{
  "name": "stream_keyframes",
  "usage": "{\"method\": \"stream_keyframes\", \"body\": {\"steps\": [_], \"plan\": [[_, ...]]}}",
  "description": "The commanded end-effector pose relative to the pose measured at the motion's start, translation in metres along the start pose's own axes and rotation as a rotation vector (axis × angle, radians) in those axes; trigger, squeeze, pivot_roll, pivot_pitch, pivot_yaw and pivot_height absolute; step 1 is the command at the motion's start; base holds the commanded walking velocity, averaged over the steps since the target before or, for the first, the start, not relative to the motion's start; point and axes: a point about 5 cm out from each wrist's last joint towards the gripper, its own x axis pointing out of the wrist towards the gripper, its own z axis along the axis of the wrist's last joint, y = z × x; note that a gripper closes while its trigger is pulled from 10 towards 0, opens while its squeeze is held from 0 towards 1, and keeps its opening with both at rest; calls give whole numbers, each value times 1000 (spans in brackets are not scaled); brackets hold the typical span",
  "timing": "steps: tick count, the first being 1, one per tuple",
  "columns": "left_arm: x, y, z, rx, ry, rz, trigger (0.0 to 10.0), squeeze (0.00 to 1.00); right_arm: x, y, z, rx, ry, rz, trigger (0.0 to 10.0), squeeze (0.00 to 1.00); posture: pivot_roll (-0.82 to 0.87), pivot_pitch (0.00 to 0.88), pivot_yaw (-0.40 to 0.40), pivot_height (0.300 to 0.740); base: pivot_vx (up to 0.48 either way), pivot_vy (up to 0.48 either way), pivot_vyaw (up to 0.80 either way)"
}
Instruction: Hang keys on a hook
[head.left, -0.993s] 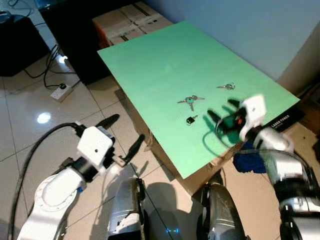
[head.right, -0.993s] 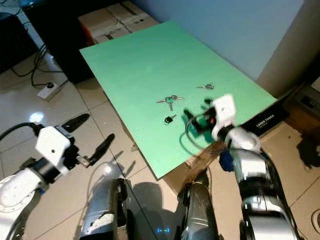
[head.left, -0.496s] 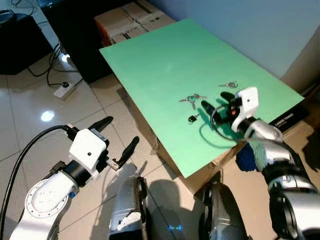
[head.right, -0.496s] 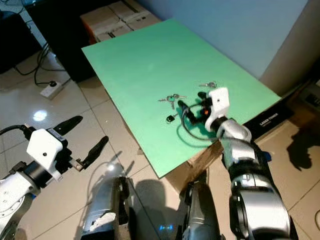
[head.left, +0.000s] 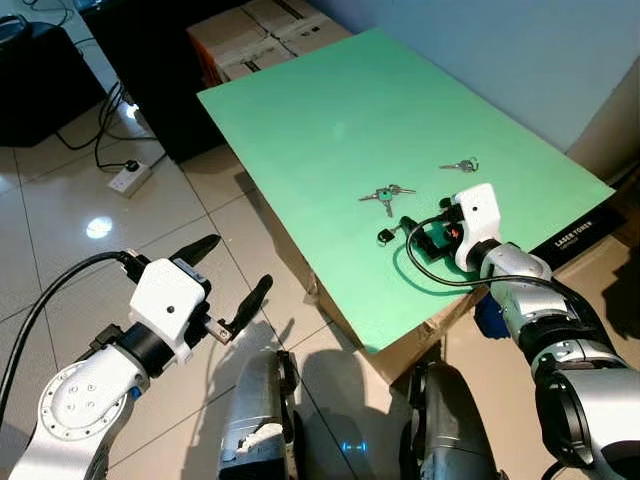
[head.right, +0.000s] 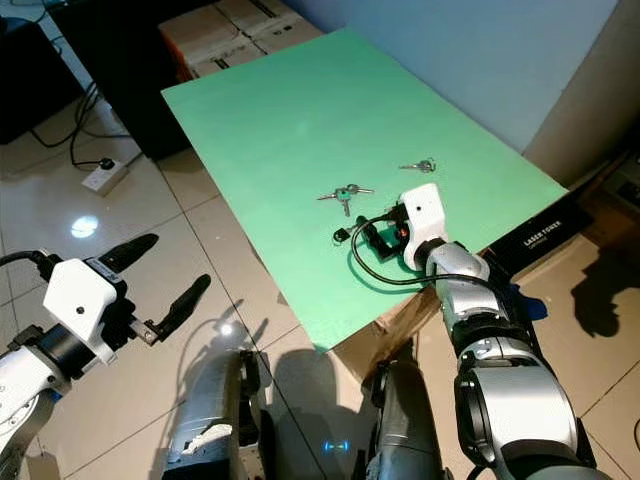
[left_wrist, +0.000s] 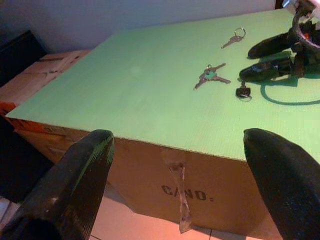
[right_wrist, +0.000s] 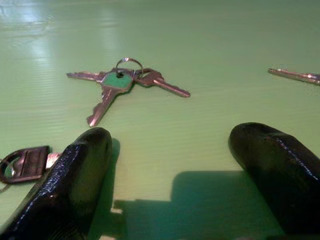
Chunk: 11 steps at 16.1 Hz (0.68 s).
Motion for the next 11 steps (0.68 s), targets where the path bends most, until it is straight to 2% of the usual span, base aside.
{"method": "stream_keyframes", "body": {"steps": [1,5,7,11], "plan": [[-5,1,1,7,15,-7,10000,0,2,-2,8,-23,-28,-1,10000,0,253,254,106,601,0,0,0],[-11,6,6,21,20,12,10000,0,1,-13,26,-48,-114,-44,10000,0,275,269,107,601,0,0,0],[-17,19,9,38,25,67,10000,0,1,-23,39,-33,-161,-70,10000,0,295,288,111,601,0,0,0],[-30,32,14,71,59,82,10000,0,6,-15,33,-97,-57,9,10000,0,346,312,128,601,0,0,0]]}}
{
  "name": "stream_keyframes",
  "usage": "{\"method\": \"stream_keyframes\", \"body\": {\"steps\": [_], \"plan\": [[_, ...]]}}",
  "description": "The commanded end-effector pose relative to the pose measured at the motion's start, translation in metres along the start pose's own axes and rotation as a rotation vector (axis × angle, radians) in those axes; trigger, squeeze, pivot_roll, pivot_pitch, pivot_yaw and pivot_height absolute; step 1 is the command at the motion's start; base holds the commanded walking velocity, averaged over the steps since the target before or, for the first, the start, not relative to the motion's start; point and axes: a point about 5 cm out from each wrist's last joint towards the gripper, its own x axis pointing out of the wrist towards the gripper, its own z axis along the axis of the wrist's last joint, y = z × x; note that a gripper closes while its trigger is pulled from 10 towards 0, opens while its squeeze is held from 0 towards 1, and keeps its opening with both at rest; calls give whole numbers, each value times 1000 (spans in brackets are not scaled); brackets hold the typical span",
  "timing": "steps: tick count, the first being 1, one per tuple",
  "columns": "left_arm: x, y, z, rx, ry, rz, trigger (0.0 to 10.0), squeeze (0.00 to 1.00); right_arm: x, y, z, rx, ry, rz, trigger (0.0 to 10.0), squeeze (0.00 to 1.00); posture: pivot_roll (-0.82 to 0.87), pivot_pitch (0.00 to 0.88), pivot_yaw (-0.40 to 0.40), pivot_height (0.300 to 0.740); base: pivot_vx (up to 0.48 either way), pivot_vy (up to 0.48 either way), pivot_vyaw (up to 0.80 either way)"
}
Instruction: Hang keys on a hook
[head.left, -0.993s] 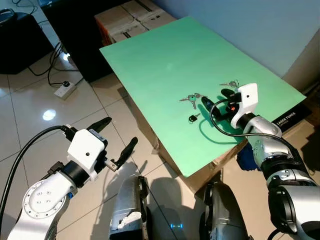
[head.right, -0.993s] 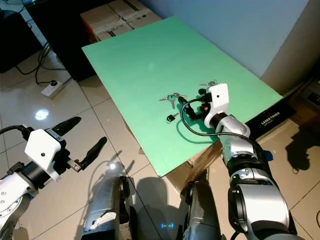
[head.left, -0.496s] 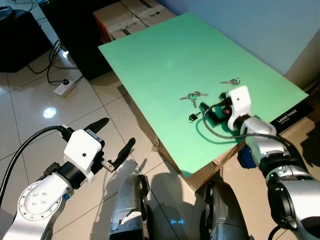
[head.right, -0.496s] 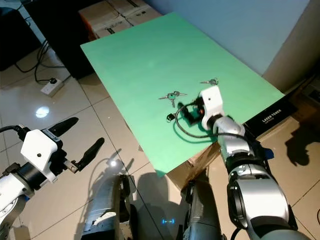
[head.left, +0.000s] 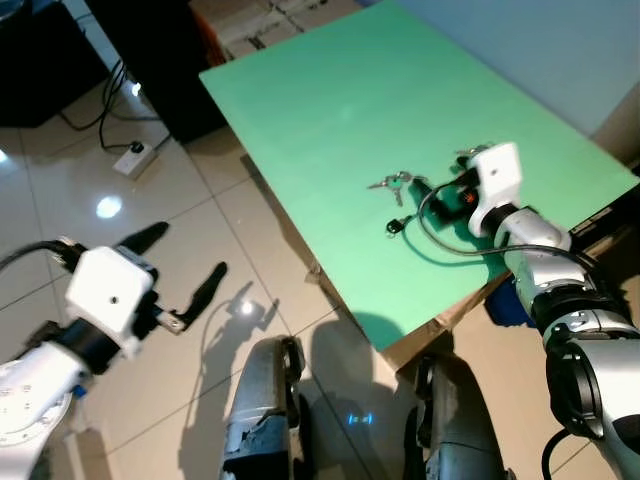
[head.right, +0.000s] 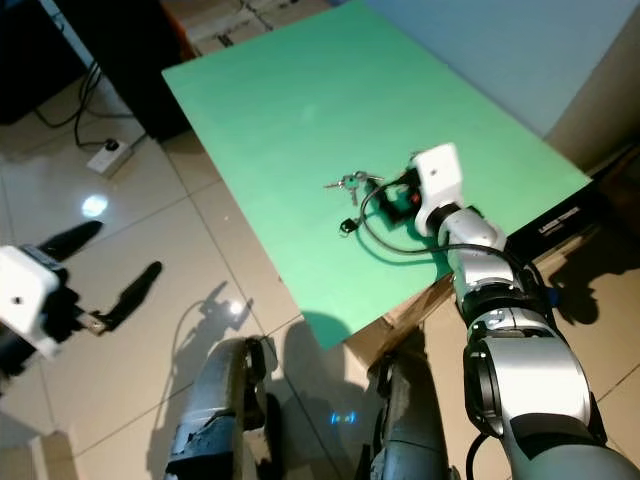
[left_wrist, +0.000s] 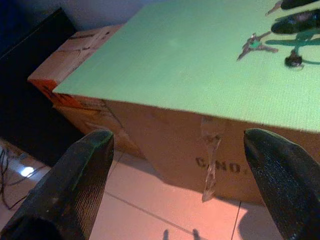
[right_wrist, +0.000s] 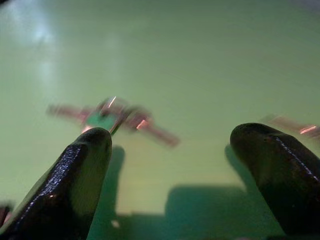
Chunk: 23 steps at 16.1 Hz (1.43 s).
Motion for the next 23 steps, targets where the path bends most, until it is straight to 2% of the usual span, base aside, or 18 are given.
{"method": "stream_keyframes", "body": {"steps": [1,3,6,7,11,18,23], "plan": [[-9,4,4,6,20,-15,10000,0,4,7,-2,-21,47,58,10000,0,363,320,133,601,0,0,0],[-13,0,7,-11,25,-64,10000,0,5,9,-1,-53,72,84,10000,0,366,322,131,601,0,0,0],[-18,-18,14,-62,18,-182,10000,0,5,8,-1,-99,93,108,10000,0,362,324,122,601,0,0,0],[-18,-20,14,-66,19,-193,10000,0,5,7,0,-101,91,113,10000,0,360,324,121,601,0,0,0],[-15,-24,13,-77,16,-193,10000,0,-7,7,-6,-223,120,305,10000,0,322,319,100,601,0,0,0],[-4,-32,9,-101,-12,-183,10000,0,-25,-4,-9,-243,89,389,10000,0,259,303,74,601,0,0,0],[2,-38,6,-109,-32,-169,10000,0,-30,4,-12,-227,37,466,10000,0,226,277,50,601,0,0,0]]}}
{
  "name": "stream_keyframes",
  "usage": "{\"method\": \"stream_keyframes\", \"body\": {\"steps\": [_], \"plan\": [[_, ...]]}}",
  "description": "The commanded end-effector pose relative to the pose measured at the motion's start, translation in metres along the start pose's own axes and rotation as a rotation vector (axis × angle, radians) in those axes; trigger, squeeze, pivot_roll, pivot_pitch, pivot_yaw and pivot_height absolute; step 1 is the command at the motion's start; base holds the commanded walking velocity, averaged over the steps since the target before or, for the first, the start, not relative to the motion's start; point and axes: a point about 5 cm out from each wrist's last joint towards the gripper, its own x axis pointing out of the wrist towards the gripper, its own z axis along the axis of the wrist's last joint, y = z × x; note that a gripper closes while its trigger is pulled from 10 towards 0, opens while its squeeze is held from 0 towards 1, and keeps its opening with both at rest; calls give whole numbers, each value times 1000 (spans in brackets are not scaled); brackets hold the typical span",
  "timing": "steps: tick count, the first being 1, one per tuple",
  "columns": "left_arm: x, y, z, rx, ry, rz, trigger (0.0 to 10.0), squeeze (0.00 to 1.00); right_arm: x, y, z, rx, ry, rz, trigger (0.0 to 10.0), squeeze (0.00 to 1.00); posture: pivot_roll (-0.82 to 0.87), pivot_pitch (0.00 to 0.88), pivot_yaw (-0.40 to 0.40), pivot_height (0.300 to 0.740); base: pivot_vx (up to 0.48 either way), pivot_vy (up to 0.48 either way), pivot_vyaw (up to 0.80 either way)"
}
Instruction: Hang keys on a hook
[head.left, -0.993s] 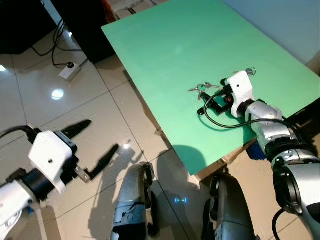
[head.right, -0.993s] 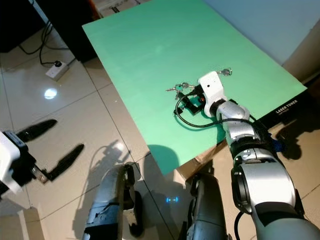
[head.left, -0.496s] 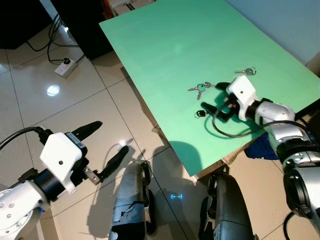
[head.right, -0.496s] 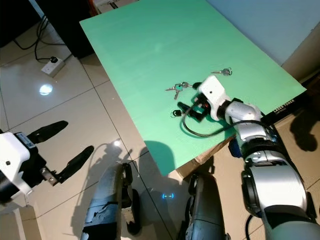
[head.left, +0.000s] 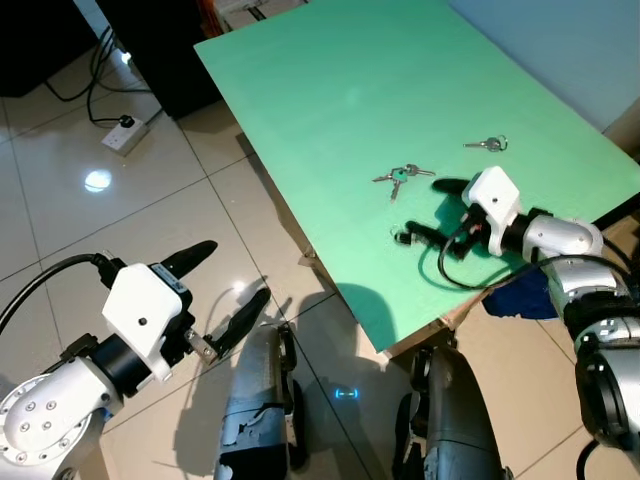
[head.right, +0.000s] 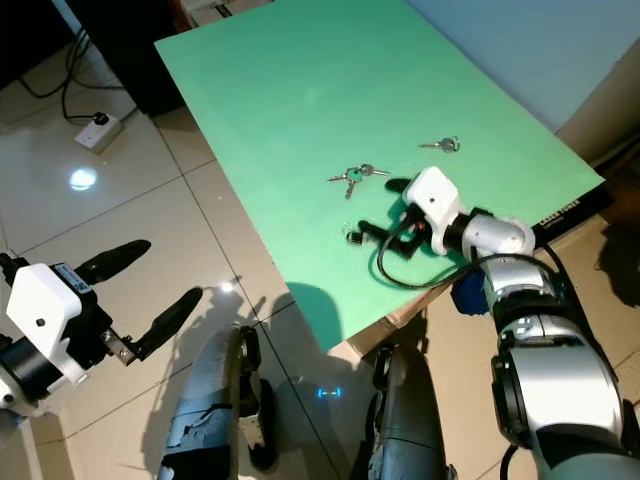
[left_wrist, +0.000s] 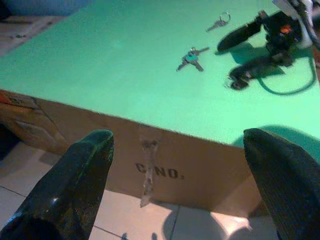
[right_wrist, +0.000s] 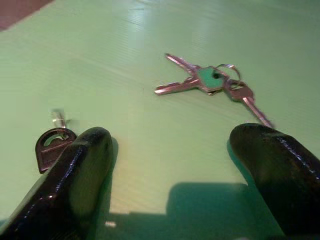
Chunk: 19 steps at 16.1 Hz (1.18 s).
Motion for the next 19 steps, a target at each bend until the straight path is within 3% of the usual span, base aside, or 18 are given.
{"method": "stream_keyframes", "body": {"steps": [1,3,6,8,10,11,12,13,14,17,18,19], "plan": [[1,-3,-6,-8,19,-1,10000,0,-1,8,-7,5,13,51,10000,0,218,272,45,601,0,0,0],[6,-6,-9,-15,5,6,10000,0,-7,3,-4,-23,-1,23,10000,0,186,252,24,601,0,0,0],[17,-11,-14,-36,-33,25,10000,0,-30,-17,7,-73,-17,-53,10000,0,121,211,-14,601,0,0,0],[24,-12,-17,-44,-52,33,10000,0,-34,-27,21,-58,-101,-154,10000,0,97,199,-15,601,0,0,0],[28,-11,-18,-40,-62,45,10000,0,-21,-21,27,64,-220,-180,10000,0,98,200,3,601,0,0,0],[29,-10,-19,-37,-64,50,10000,0,-16,-16,27,80,-232,-165,10000,0,105,202,9,601,0,0,0],[30,-6,-17,-23,-72,58,10000,0,0,-5,28,137,-258,-113,10000,0,127,209,15,601,0,0,0],[29,-3,-15,-16,-75,66,10000,0,6,-2,29,165,-267,-92,10000,141,135,214,16,601,0,0,0],[26,0,-14,-8,-71,73,10000,0,12,-1,30,227,-282,-74,10000,1000,150,220,17,601,0,0,0],[17,1,-13,7,-51,84,10000,0,22,-1,28,322,-253,-36,10000,1000,187,238,13,601,0,0,0],[15,0,-13,7,-47,85,10000,0,25,4,23,311,-202,11,10000,1000,193,245,9,601,0,0,0],[14,-1,-13,7,-43,84,10000,0,27,9,19,300,-158,54,10000,47,196,250,6,601,0,0,0]]}}
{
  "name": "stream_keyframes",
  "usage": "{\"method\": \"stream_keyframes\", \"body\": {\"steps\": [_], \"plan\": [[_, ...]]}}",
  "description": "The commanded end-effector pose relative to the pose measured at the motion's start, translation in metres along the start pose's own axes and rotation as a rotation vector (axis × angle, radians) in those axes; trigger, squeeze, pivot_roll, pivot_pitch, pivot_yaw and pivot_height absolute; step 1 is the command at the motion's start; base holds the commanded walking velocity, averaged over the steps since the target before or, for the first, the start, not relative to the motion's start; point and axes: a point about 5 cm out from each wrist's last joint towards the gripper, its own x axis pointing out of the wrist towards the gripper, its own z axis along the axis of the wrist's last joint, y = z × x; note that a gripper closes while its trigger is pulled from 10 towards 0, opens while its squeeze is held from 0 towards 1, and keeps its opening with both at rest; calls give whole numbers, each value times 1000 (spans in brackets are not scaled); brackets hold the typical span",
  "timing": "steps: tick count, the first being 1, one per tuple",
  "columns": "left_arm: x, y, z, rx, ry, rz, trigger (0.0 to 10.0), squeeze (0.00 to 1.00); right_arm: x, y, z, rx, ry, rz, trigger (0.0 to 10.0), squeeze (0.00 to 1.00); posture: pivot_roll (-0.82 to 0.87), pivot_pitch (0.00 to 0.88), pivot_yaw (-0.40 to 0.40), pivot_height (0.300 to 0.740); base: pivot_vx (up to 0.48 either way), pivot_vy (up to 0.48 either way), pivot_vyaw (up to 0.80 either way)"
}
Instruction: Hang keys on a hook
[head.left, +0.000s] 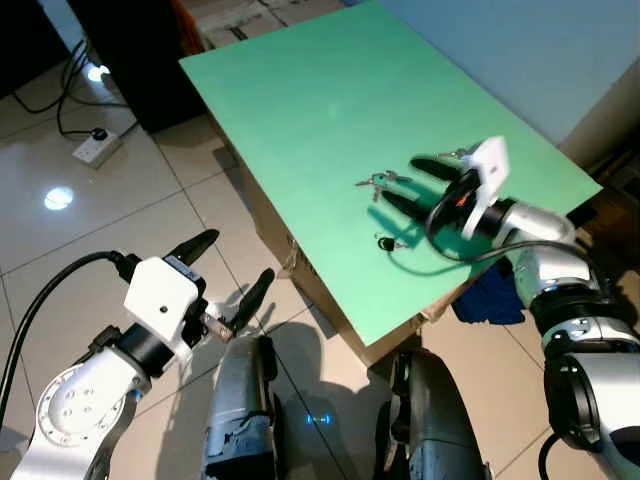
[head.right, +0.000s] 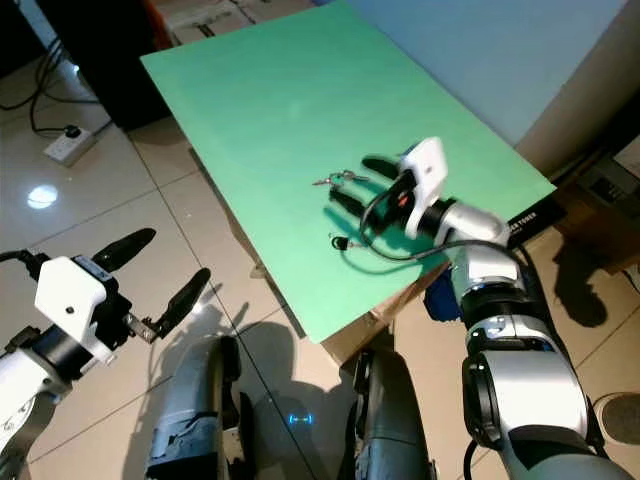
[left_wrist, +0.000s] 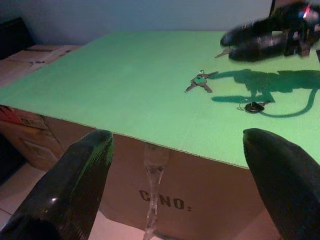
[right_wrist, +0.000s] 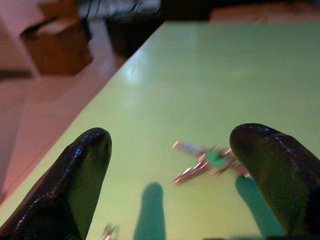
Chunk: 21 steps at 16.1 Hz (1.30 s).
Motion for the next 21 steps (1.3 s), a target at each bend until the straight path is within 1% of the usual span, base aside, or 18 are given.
{"method": "stream_keyframes", "body": {"steps": [1,2,3,5,8,10,13,15,17,18,19,20,21], "plan": [[-3,-2,3,4,2,-5,10000,0,-1,5,-11,28,71,67,10000,0,200,253,1,601,0,0,0],[-4,-2,3,4,4,-4,10000,0,0,10,-15,39,97,120,10000,0,203,256,-7,601,0,0,0],[-5,-3,3,3,6,4,10000,0,-1,15,-19,25,129,181,10000,0,204,257,-13,601,0,0,0],[-6,-4,3,1,8,15,10000,0,-3,18,-24,5,153,213,10000,0,201,256,-24,601,0,0,0],[-6,-5,3,-3,11,17,10000,0,-3,18,-28,-30,177,186,10000,0,206,259,-18,601,0,0,0],[-6,-4,4,-1,12,12,10000,0,-1,16,-30,-53,198,140,10000,0,211,261,-15,601,0,0,0],[-7,-4,4,1,16,9,10000,0,-3,20,-38,-49,244,167,10000,0,214,262,-11,601,0,0,0],[-7,-4,4,1,17,4,10000,0,-6,26,-46,-33,276,227,10000,0,219,262,-9,601,0,0,0],[-8,-5,5,1,18,3,10000,0,-8,26,-49,-27,292,220,10000,0,220,260,-11,601,0,0,0],[-8,-5,5,0,19,2,10000,0,-10,26,-51,-21,305,217,7686,0,220,259,-11,601,0,0,0],[-8,-6,5,-1,19,1,10000,0,-11,26,-53,-15,315,218,4118,0,220,257,-12,601,0,0,0],[-8,-6,5,-2,19,0,10000,0,-12,26,-54,-10,320,220,3294,0,219,255,-11,601,0,0,0],[-8,-6,5,-3,19,-1,10000,0,-13,26,-55,-7,323,221,2784,0,219,254,-11,601,0,0,0]]}}
